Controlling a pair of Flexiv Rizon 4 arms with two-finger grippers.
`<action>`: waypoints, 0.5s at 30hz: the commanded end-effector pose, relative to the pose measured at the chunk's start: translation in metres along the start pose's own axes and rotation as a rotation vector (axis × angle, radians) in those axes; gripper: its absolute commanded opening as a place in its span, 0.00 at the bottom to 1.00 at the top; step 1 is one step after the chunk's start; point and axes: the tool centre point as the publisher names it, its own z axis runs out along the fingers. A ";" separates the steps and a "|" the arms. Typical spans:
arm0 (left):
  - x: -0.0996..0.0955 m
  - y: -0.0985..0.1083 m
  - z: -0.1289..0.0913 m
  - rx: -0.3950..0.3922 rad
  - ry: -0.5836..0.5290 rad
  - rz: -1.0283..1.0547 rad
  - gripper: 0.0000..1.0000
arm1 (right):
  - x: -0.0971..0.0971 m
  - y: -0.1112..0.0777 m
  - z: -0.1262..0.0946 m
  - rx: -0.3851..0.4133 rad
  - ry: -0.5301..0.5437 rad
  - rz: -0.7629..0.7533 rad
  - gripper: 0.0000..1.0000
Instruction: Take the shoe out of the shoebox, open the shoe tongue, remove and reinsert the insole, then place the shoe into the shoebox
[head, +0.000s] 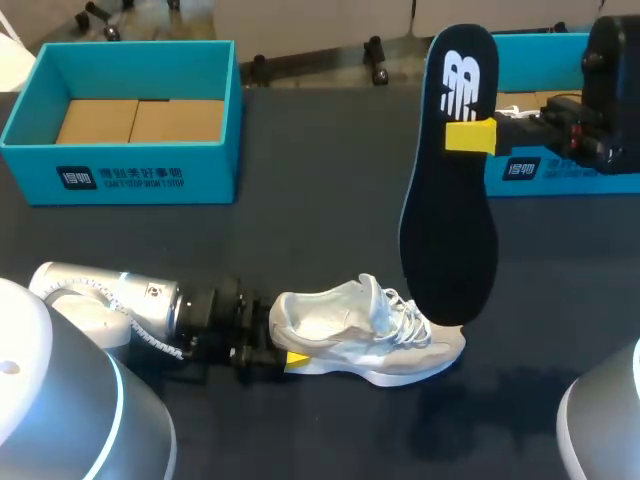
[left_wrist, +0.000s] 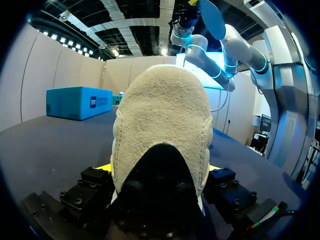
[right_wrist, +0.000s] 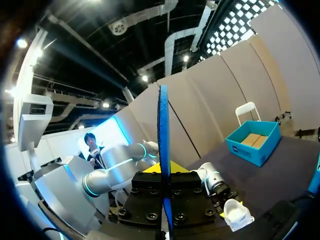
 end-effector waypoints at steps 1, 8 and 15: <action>0.000 -0.001 0.000 0.000 0.001 -0.001 0.00 | -0.003 0.002 0.004 0.003 0.003 0.001 0.00; 0.000 -0.002 0.000 0.006 0.007 0.003 0.21 | -0.003 0.002 0.004 0.003 0.003 0.001 0.00; -0.002 -0.003 -0.004 -0.006 0.016 0.031 1.00 | -0.003 0.002 0.004 0.003 0.003 0.001 0.00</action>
